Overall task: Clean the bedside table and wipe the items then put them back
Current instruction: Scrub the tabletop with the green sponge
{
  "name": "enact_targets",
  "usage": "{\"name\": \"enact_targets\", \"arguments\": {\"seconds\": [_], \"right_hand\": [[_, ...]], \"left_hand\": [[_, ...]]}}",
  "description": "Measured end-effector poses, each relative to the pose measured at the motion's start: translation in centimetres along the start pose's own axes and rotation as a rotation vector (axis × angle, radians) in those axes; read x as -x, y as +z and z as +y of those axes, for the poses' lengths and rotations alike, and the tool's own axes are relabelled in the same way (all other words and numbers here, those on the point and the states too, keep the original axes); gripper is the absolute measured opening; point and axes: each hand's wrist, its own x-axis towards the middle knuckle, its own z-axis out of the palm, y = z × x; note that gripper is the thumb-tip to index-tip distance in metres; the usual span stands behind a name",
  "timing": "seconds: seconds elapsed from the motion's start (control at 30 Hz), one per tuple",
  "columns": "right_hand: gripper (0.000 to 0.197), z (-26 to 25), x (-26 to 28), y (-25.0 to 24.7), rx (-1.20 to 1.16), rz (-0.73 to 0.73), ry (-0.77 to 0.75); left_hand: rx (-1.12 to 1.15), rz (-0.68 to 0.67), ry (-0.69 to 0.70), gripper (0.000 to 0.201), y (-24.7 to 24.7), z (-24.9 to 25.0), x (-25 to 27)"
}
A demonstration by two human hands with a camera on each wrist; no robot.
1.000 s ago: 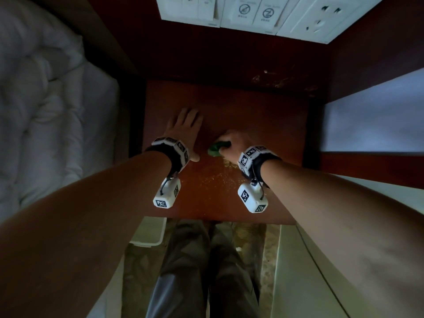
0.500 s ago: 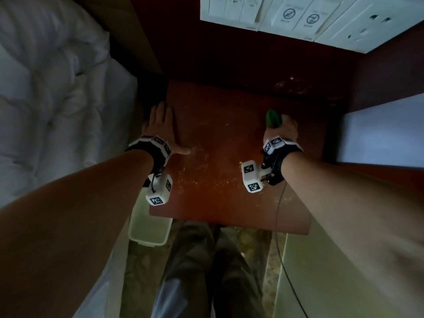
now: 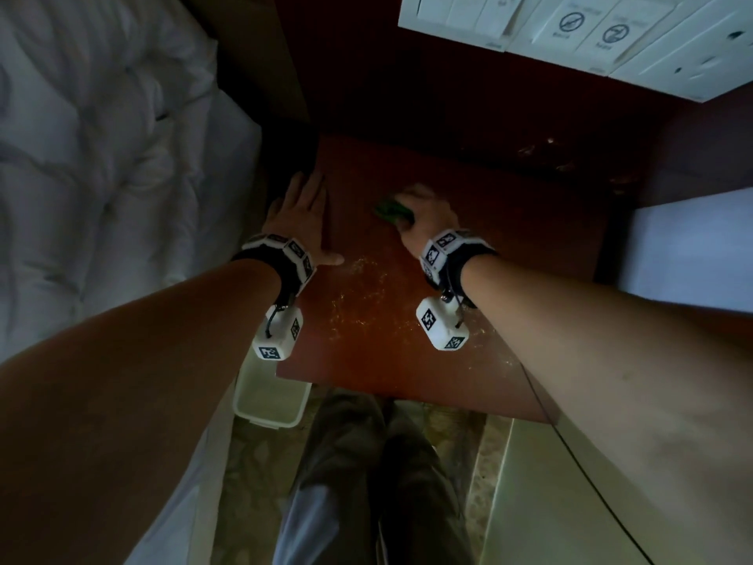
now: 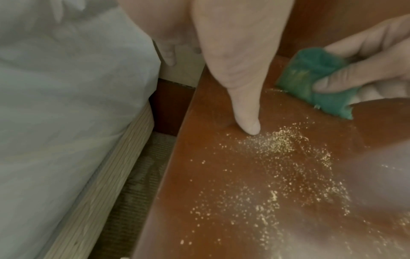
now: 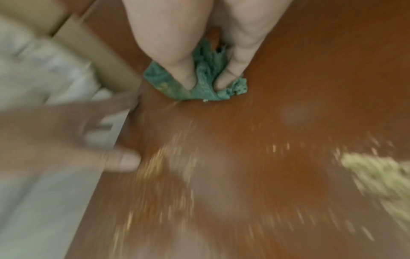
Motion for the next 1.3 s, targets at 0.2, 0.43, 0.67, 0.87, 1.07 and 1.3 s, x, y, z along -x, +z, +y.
{"name": "enact_targets", "arguments": {"seconds": [0.2, 0.43, 0.67, 0.87, 1.07, 1.3], "right_hand": [[0.038, -0.8, 2.5, 2.5, 0.054, -0.241, -0.098], [0.025, -1.2, 2.5, 0.6, -0.459, -0.031, 0.293], [0.035, 3.9, 0.1, -1.9, -0.298, 0.474, 0.560], [0.036, 0.4, -2.6, -0.8, -0.133, 0.235, 0.222], [0.042, -3.5, -2.0, 1.3, 0.037, -0.106, -0.122], [0.036, -3.2, 2.9, 4.6, 0.054, -0.367, -0.226]], "left_hand": [[-0.035, -0.067, 0.015, 0.137, -0.8, -0.2, 0.3], [-0.171, -0.137, 0.056, 0.152, -1.1, -0.8, 0.6], [-0.221, -0.125, 0.015, 0.152, -1.0, -0.3, 0.6], [-0.193, -0.093, 0.029, 0.151, -0.7, -0.8, 0.6], [-0.130, -0.057, 0.028, 0.140, 0.0, -1.5, 1.6], [-0.035, -0.157, 0.009, 0.146, 2.3, -2.6, 3.8]]}}
